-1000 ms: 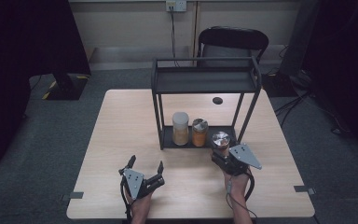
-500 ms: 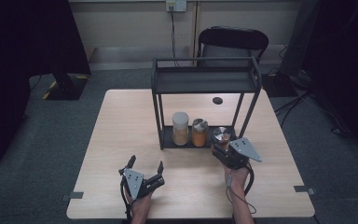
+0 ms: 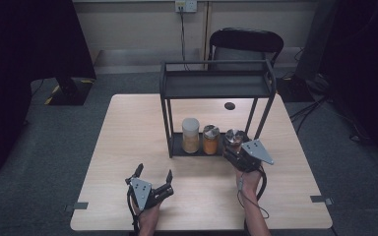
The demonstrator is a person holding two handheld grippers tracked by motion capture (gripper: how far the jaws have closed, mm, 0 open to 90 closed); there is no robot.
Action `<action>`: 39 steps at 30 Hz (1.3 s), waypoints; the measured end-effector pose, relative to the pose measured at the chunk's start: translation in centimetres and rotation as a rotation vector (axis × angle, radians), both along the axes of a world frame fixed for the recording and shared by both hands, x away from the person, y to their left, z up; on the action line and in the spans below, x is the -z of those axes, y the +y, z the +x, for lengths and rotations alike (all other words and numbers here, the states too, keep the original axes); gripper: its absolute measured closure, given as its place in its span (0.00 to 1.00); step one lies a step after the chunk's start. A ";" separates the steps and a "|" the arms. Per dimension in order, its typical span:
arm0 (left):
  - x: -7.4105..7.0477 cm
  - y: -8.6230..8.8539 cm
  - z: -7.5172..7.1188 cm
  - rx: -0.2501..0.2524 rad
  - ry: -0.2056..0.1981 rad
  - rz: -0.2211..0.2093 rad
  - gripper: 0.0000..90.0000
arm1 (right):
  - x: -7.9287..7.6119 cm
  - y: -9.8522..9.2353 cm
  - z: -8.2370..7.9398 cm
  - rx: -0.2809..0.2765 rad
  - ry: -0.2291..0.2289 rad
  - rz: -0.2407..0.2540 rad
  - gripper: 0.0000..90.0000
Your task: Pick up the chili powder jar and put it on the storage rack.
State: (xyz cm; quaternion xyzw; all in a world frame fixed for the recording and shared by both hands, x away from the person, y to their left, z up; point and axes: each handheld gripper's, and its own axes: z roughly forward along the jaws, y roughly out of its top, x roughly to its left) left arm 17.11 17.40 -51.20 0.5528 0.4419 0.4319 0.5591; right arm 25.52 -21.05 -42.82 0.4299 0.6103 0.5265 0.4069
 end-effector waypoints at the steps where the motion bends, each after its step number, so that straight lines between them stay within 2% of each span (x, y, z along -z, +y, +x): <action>1: 0.0 0.0 0.0 0.000 0.000 0.000 0.01 | 0.1 0.0 0.2 0.005 0.003 -0.002 0.39; 6: 0.0 0.0 0.0 0.001 -0.001 -0.002 0.01 | 0.3 0.0 0.8 0.012 0.012 0.008 0.39; 18: 0.0 0.0 0.0 0.002 -0.002 0.000 0.01 | 0.9 0.6 2.3 0.027 0.008 -0.015 0.39; 25: 0.0 0.0 0.0 0.002 -0.002 0.000 0.01 | 1.2 0.7 3.1 0.036 0.015 -0.010 0.39; 36: 0.0 0.1 0.0 0.004 -0.002 0.001 0.01 | 1.5 0.6 3.9 0.049 0.040 0.002 0.39; 39: 0.0 0.1 0.0 0.008 -0.002 0.000 0.01 | 1.6 0.9 4.2 0.055 0.045 -0.010 0.39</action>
